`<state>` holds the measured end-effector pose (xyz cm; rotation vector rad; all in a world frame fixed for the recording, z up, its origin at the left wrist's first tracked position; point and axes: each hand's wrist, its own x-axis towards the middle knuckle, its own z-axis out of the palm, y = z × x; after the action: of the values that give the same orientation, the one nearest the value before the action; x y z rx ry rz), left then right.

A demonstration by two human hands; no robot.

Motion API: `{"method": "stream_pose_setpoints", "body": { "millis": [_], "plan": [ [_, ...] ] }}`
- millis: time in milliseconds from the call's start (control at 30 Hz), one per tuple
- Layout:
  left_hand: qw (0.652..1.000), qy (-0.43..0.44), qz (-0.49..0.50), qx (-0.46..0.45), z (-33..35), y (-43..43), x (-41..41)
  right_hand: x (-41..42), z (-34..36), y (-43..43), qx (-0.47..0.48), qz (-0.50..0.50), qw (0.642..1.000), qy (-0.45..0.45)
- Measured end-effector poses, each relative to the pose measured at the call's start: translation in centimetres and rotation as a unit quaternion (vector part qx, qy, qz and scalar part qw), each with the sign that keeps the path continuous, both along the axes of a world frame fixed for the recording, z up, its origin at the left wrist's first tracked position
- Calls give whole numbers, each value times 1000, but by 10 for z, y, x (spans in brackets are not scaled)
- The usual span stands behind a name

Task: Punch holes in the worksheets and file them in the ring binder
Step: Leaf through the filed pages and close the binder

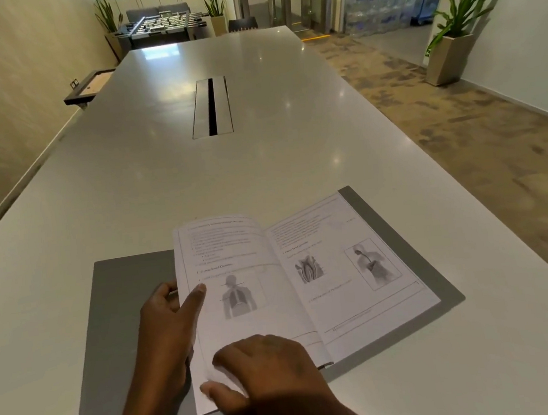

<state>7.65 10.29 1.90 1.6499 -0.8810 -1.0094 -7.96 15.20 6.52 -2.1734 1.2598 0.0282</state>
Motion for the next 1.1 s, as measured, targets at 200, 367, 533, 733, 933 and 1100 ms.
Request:
{"method": "stream_pose_setpoints", "body": {
  "millis": [200, 367, 533, 733, 933, 1100],
  "plan": [
    [1000, -28, -2, 7, 0, -2, 1, -44, -9, 7, -80, -209, 958, -181],
    [999, -42, -7, -3, -1, -5, 2, -112, -53, -4, -203, -396, 885, -136],
    [999, -44, -12, -13, -4, -6, 2, -163, -84, -5, -197, -480, 851, 85],
    [999, -35, -18, -12, -6, -5, 1, -176, -108, 4, -150, -517, 838, 89],
    [999, -40, -18, -9, -4, -5, 2, -180, -110, 0, -129, -539, 832, 39],
    [999, -44, -19, -2, -3, -5, 0, -183, -105, -6, -108, -543, 833, 14]
  ]
}}
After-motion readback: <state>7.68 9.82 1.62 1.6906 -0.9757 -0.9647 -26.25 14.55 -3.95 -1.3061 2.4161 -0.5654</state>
